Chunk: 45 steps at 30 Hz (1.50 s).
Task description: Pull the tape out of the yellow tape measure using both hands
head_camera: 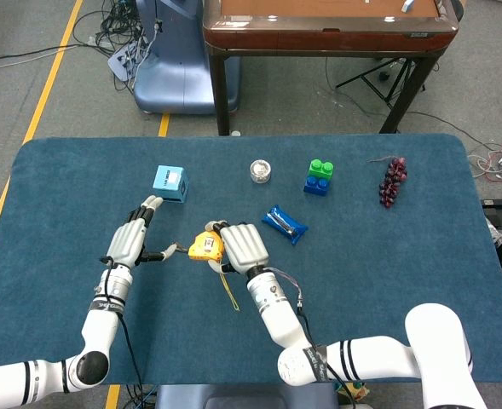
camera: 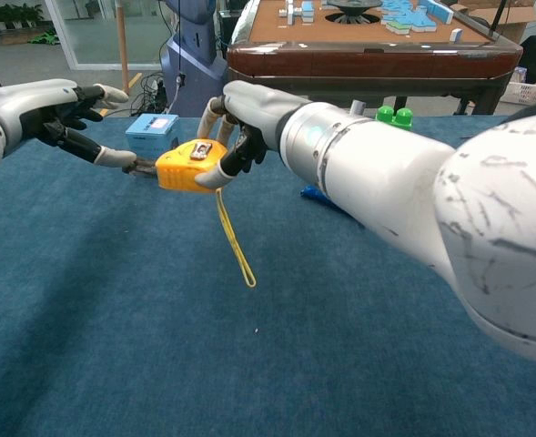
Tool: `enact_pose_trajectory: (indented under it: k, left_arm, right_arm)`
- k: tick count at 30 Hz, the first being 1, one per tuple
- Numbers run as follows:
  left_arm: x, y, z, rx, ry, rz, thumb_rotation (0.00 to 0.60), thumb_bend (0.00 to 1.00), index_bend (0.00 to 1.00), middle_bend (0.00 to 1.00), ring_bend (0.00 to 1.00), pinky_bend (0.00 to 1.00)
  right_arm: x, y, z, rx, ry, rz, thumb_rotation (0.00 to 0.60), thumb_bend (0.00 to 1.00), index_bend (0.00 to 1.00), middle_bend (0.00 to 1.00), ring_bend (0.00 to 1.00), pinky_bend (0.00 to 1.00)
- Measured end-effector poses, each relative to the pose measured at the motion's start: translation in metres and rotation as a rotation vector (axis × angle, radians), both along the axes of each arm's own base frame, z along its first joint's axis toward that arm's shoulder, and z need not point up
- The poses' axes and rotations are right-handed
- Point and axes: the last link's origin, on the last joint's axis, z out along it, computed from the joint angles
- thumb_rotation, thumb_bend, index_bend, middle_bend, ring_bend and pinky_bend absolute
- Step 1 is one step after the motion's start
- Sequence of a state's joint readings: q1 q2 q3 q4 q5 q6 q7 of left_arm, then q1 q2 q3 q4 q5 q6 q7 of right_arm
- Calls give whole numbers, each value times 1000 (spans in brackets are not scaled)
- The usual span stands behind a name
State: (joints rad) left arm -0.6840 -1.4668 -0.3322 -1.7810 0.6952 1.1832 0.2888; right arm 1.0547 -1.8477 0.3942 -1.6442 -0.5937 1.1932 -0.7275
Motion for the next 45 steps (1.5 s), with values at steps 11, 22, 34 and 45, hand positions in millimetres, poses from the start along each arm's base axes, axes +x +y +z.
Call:
enact_pose_trajectory:
  k: [11,22,34,45]
  left_arm:
    - [-10,5,9,25,17,35,600,240,100,0,0,0]
    - [-21,8,17,42,31,66,600,240,110,0,0,0]
    - [-20,9,15,27,36,61,600,297,329,0,0,0]
    - [-19,9,15,10,37,59,600,360,468,0,0,0]
  right_arm:
    - [-2,1,3,4,-3,1,600,644,604,592,509,360]
    - [-8,0,7,6,-4,-4,600,643,607,595,516,360]
    - [-7,-2,10,-8,-13,-4,600,644,607,595,518,359]
    - [-8,-5,10,-15,-22,-10,600,643,609,596,520,359]
